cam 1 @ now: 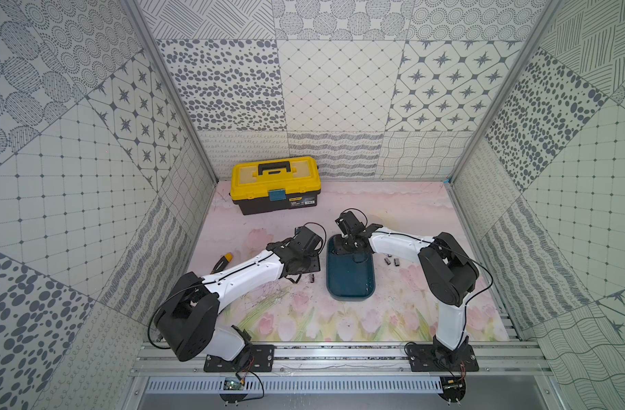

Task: Take out the socket from the storage box
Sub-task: Pick up the socket head from the storage box.

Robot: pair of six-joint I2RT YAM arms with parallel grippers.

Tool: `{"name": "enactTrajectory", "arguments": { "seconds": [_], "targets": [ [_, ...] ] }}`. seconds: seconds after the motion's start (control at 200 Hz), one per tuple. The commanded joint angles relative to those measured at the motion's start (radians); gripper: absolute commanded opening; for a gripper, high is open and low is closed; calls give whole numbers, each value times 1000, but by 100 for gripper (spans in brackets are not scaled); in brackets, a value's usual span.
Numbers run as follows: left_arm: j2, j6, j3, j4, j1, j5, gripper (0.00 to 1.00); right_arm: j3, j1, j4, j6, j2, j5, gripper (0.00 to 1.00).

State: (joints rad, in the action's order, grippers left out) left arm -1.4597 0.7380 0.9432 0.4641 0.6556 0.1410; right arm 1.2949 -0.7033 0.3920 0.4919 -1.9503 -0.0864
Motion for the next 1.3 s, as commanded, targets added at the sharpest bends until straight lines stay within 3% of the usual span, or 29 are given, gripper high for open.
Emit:
{"name": "enactTrajectory", "arguments": {
  "seconds": [0.0,0.36,0.921,1.296],
  "targets": [
    [19,6,-12,11,-8,-19,55,26,-8,-22,11,-21,-28,53],
    [45,2,-36,-1,-9,-30,55,20,-9,-61,8,-31,-27,48],
    [71,-1,-58,-7,-10,-34,55,20,-9,-65,-8,-38,-31,21],
    [78,-5,-50,1,-10,-32,55,-33,-6,11,-36,104,32,17]
  ]
}}
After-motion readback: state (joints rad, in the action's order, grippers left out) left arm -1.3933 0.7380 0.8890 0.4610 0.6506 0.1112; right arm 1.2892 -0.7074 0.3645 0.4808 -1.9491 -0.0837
